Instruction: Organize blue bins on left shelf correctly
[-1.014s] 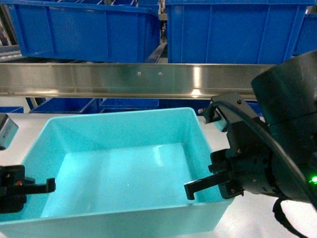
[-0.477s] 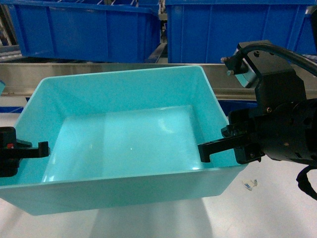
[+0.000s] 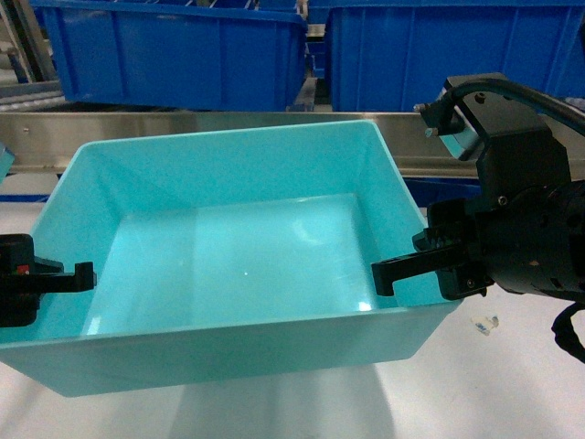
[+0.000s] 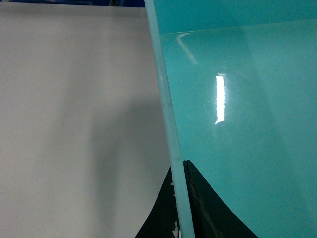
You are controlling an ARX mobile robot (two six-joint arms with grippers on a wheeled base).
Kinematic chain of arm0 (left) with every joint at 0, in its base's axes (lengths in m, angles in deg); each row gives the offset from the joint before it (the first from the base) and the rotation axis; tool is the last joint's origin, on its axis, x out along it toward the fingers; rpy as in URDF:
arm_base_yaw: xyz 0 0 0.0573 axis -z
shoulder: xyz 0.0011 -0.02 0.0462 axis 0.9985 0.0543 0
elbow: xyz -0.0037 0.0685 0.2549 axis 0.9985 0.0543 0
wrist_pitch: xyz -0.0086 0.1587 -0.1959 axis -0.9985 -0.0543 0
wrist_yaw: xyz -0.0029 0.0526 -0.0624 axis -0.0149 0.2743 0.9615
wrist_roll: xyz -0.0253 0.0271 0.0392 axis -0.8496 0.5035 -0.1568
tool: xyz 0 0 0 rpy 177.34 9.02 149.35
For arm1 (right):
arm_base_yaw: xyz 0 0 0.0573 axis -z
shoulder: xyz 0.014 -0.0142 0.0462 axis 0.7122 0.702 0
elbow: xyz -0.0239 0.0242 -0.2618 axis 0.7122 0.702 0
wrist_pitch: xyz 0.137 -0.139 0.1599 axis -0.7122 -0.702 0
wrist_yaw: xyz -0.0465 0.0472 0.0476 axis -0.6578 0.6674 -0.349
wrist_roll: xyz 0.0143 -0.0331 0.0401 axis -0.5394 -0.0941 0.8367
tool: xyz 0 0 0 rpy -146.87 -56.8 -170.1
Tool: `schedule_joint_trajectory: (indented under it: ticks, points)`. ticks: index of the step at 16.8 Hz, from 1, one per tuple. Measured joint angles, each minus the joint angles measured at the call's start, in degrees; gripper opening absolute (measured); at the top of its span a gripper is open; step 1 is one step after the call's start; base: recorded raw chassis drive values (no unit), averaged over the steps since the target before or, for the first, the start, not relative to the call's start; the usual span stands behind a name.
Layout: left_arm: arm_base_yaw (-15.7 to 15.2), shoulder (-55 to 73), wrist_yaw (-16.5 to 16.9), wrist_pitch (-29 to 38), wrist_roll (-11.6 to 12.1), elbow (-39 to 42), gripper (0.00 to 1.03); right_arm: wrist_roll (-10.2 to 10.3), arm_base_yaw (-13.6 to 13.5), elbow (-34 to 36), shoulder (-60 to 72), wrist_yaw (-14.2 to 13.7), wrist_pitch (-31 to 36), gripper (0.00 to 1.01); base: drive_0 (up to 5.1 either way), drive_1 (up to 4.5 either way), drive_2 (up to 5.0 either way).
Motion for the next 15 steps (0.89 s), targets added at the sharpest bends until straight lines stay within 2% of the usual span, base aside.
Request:
schedule_joint_trajectory:
  ticks: [10,15]
  points:
    - [-0.22,0.00,-0.11,-0.04,0.02,0.00,0.02,0.00,-0.02,0.00,0.00,-0.02,0.07,0.03,-4.8,1.12,3.6]
    - [-0.22,0.00,-0.02,-0.09,0.04,0.00,0.02,0.00,0.00,0.02,0.00,-0.02,0.02,0.03,-4.9,2.24,2.6]
